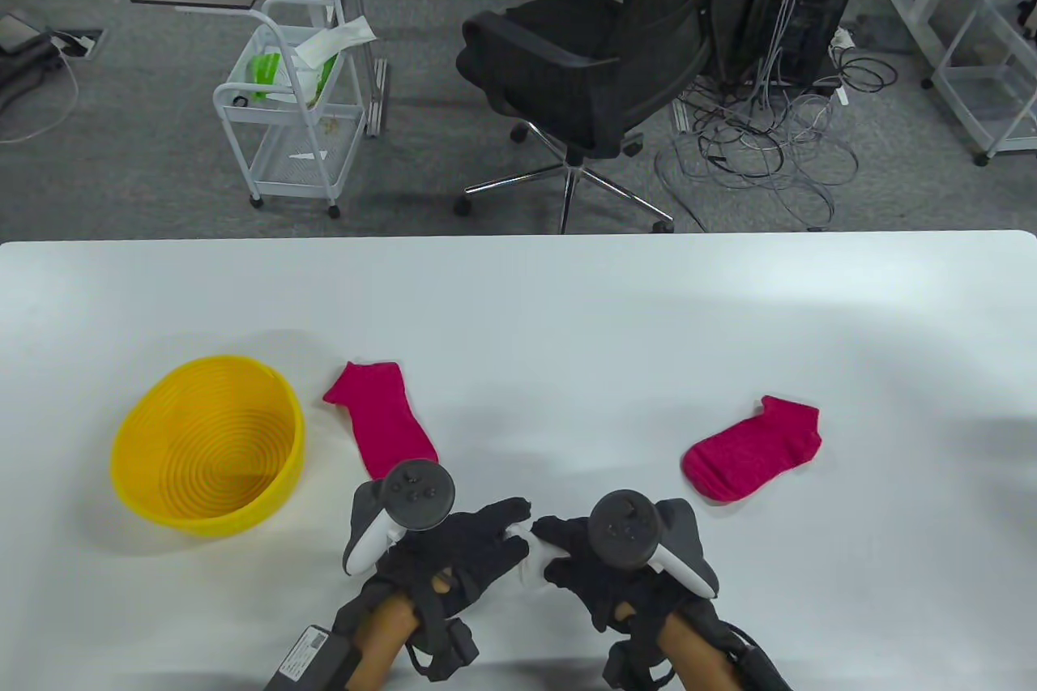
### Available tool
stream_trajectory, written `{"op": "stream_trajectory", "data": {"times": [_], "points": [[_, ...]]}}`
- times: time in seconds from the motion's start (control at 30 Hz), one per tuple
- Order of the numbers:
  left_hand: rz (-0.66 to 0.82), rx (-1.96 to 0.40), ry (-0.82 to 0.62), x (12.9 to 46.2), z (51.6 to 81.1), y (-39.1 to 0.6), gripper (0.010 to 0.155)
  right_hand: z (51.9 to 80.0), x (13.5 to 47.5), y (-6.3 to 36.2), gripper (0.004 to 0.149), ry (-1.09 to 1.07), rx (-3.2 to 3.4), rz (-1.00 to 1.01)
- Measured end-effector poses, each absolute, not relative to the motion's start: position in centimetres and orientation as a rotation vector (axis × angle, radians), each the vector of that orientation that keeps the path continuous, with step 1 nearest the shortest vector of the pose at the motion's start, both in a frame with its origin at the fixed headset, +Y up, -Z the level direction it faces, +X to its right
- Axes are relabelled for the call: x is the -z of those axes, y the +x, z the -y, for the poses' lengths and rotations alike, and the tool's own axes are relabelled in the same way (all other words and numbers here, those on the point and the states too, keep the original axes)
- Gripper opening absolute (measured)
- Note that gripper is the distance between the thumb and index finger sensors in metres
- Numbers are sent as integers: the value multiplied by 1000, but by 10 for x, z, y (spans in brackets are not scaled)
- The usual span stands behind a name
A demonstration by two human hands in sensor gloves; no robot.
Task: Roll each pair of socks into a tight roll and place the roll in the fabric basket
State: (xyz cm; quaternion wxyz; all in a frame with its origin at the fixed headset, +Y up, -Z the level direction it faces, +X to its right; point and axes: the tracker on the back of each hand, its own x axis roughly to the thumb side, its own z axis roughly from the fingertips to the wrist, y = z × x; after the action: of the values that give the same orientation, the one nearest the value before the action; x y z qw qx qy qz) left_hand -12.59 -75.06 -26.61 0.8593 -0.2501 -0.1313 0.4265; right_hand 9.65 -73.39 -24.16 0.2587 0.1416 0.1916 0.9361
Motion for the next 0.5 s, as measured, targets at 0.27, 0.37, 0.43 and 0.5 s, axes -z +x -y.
{"op": "stream_trajectory", "data": {"times": [0.27,0.37,0.43,0.5], "points": [[180,-829,-426,265,745,-128,61,721,234,92,59,338,-2730,-186],[127,-806,-380,263,742,-127,61,709,226,88,51,364,-2738,-5],[88,-795,-357,261,741,-126,61,708,222,83,51,391,-2737,-10],[44,-796,-326,259,739,-125,61,709,219,78,54,389,-2776,-3]]}}
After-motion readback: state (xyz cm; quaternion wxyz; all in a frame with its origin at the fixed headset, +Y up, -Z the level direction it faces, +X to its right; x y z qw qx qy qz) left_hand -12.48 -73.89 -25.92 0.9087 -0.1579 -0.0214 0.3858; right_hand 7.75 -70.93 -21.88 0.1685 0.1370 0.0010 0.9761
